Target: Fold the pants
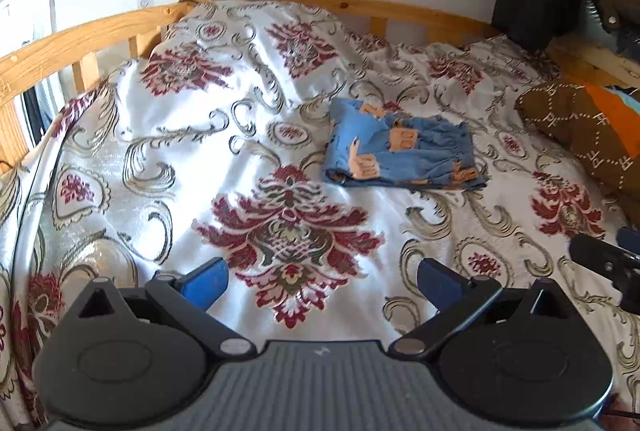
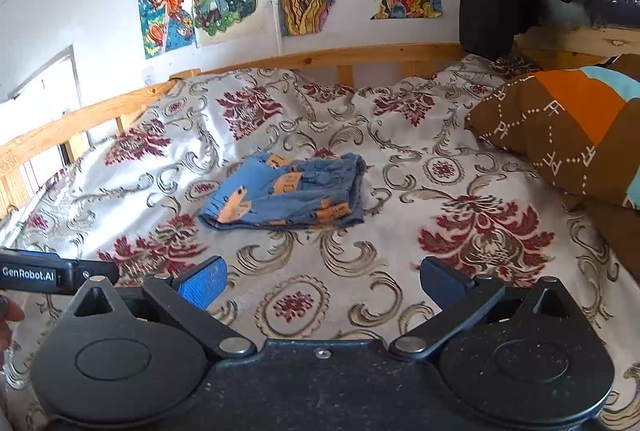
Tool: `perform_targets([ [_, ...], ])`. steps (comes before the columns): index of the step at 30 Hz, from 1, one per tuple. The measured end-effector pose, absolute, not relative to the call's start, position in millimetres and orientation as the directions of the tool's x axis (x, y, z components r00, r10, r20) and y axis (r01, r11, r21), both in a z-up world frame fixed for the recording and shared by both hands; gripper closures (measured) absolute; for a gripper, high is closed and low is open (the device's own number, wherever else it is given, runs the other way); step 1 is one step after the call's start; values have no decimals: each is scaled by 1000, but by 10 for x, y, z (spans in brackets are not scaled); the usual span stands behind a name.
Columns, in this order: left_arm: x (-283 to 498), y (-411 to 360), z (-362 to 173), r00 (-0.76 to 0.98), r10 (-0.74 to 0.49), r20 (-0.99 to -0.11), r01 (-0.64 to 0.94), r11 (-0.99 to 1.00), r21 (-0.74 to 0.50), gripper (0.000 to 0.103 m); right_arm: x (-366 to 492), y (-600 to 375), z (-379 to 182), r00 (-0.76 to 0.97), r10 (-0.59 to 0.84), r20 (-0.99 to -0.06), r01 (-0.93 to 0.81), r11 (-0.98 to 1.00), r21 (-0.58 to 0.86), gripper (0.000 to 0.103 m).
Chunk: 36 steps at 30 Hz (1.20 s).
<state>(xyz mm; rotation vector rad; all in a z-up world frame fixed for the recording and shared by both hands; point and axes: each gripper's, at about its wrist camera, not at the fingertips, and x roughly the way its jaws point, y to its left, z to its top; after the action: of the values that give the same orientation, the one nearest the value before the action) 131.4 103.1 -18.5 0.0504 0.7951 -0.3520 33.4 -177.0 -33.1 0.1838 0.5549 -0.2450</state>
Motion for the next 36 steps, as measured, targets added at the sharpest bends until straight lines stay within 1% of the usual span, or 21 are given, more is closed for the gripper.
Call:
perform_targets([
  [8, 1319, 1027, -203, 633, -294, -716, 345, 935, -79, 0, 297, -1814, -343, 821, -199, -535, 297, 949, 103, 1],
  [36, 1318, 1013, -201, 625, -303, -719, 370, 926, -69, 0, 304, -1823, -353, 821, -194, -537, 291, 951, 101, 1],
])
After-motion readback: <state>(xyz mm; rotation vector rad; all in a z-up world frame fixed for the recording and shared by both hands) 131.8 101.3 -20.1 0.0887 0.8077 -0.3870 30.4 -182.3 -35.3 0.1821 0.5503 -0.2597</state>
